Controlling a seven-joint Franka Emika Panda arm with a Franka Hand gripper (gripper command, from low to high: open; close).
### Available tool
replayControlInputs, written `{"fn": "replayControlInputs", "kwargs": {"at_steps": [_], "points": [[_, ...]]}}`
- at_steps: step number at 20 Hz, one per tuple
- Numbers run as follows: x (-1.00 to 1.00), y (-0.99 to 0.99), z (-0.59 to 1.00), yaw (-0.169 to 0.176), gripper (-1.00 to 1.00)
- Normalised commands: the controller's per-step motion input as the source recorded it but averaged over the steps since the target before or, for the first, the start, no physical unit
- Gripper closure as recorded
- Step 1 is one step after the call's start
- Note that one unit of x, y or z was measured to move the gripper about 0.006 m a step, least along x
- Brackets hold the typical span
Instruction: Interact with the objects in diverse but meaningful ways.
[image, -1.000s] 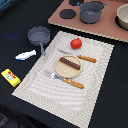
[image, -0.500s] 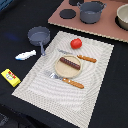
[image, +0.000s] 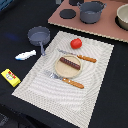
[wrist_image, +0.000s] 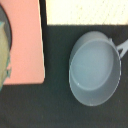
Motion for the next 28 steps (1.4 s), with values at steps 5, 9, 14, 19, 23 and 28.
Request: {"fn": "replayControlInputs", "kwargs": {"at_steps": [5, 9, 14, 19, 23, 28], "points": [[0.86, -0.23, -0.35, -0.006, -1.0], [0.68, -0.34, -0.45, 0.001, -1.0], [0.37, -0.31, -0.5, 0.046, -1.0], [-0.12, -0.03, -0.29, 0.118, -1.0], [-0.12, 0.0, -0.23, 0.162, -1.0], [0.15, 0.0, -0.18, 0.133, -1.0]]}}
